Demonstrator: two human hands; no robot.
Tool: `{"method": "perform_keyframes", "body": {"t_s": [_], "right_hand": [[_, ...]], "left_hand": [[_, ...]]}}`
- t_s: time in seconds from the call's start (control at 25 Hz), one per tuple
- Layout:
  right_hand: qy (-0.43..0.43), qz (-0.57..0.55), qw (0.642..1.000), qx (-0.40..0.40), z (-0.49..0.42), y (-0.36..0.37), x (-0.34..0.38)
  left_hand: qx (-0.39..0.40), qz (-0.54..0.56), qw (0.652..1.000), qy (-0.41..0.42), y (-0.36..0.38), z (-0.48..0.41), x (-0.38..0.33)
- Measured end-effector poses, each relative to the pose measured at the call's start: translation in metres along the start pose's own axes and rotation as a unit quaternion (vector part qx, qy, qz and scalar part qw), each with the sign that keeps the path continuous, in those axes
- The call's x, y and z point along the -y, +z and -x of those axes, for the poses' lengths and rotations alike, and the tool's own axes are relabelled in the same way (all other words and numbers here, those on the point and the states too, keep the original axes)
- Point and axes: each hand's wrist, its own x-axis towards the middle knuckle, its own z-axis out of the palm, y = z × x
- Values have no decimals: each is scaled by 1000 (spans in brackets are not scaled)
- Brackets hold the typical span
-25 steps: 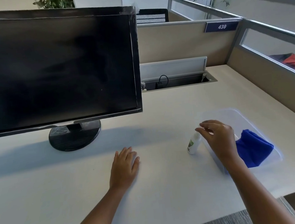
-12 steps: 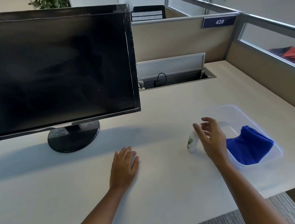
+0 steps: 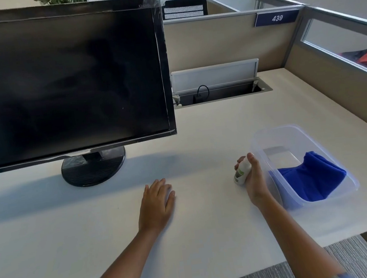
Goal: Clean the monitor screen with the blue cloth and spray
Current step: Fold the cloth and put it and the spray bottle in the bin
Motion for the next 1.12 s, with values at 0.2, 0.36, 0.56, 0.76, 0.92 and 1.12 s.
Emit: {"method": "perform_keyframes", "body": {"t_s": [0.2,0.36,0.56,0.76,0.92,1.12], "right_hand": [[-38,-8,999,15,-6,5,-4],[-35,-12,999,26,-10,3,-5],[11,-24,999,44,-14,5,0],[-66,201,971,112,-5,2,-5],[-110,318,935,111,-1,3,-11],[-191,257,946,50,-4,-2,31]], "left_hand": [[1,-1,1000,0,1,-1,0],[-1,4,1000,0,-1,-1,-2],[1,5,1000,-4,-3,-1,-3],[-3,4,1000,-1,-5,1,-4],[5,4,1000,-2,-4,1,-4],[5,-2,1000,-1,-4,1,-4]]}}
